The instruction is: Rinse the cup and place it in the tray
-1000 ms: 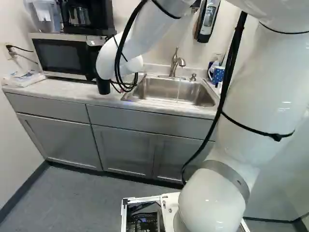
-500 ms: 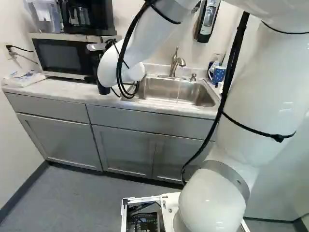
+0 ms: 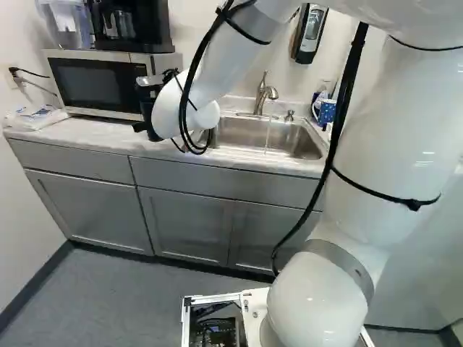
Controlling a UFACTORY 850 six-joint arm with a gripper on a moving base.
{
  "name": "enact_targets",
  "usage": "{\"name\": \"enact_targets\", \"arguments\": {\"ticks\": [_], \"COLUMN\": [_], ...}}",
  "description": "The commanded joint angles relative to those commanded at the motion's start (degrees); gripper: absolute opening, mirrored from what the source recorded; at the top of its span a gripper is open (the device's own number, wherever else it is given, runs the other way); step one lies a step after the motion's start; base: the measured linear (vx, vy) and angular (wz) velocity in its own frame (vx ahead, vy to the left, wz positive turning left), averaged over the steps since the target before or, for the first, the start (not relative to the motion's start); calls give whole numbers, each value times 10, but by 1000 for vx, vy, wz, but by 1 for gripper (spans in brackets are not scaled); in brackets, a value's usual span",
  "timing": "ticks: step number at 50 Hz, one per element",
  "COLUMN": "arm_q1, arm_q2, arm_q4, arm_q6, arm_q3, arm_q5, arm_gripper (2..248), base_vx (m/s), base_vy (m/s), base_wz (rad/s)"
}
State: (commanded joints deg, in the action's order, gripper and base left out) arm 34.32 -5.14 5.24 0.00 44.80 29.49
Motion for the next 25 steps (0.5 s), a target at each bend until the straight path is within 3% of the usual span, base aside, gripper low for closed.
{"name": "enact_targets", "arguments": {"ticks": [25], "arm_q1": [0], "arm_q2": [-28], "arm_q4": [0], "arm_q6": [0], "arm_q3": [-3], "arm_q5": [59], "arm_gripper": [247], "base_vx": [0], "base_vy": [0], "base_wz": [0]}}
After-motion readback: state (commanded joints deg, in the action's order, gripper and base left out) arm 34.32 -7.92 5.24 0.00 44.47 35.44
